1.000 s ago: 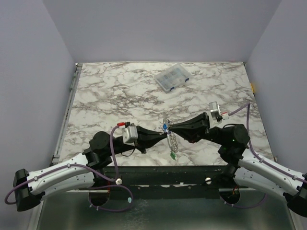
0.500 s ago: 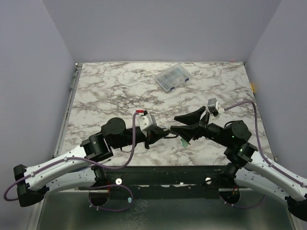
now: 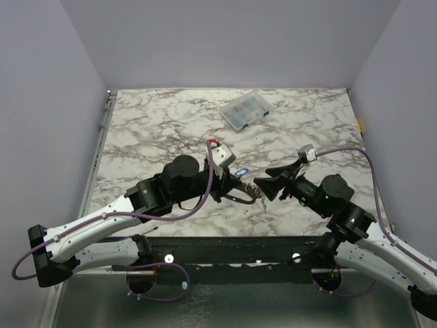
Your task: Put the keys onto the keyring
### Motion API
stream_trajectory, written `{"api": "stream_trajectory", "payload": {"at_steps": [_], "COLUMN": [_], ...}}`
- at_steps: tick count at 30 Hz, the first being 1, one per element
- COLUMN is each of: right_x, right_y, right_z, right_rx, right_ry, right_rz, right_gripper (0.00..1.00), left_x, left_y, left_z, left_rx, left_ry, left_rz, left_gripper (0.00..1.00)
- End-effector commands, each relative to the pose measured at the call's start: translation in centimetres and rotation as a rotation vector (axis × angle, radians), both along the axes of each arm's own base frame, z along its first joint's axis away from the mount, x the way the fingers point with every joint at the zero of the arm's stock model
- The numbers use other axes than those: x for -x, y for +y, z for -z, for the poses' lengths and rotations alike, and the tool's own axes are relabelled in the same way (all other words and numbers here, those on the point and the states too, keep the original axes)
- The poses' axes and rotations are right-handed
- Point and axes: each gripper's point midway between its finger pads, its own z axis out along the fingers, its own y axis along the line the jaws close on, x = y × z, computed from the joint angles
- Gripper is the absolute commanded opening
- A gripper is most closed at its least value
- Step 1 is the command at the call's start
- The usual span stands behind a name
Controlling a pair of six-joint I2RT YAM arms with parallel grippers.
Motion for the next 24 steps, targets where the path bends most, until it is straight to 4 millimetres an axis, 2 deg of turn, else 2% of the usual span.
{"api": "stream_trajectory", "payload": {"at_steps": [1, 4, 9, 17, 20, 24], "right_x": [-1.8, -2.3, -2.8, -2.9, -2.8, -2.7], "right_y": [-2.8, -3.3, -4.0, -5.7, -6.0, -6.1], "right_z": [1.7, 1.8, 2.2, 2.8, 3.1, 3.4], "right_rx": [0.024, 0.008, 0.002, 0.001, -0.005, -0.009], "right_ry": [0.055, 0.056, 0.081, 0.093, 0.092, 0.096], "right_rz": [0.192, 0.230, 0.288, 0.362, 0.371, 0.371], "right_gripper": [0.65, 0.65, 0.65, 0.66, 0.66, 0.66], "left_x": [-5.3, -7.5, -10.5, -14.4, -16.1, -18.5], "left_y": [1.2, 1.6, 2.9, 3.3, 3.5, 3.6], "left_z": [-1.3, 1.2, 5.6, 6.6, 7.9, 10.6], "left_rx": [0.093, 0.080, 0.007, 0.008, -0.005, -0.035], "left_ry": [0.257, 0.444, 0.499, 0.487, 0.510, 0.548], "left_rz": [-0.357, -0.427, -0.554, -0.644, -0.693, -0.750], "left_gripper": [0.00, 0.00, 0.00, 0.00, 0.00, 0.00]}}
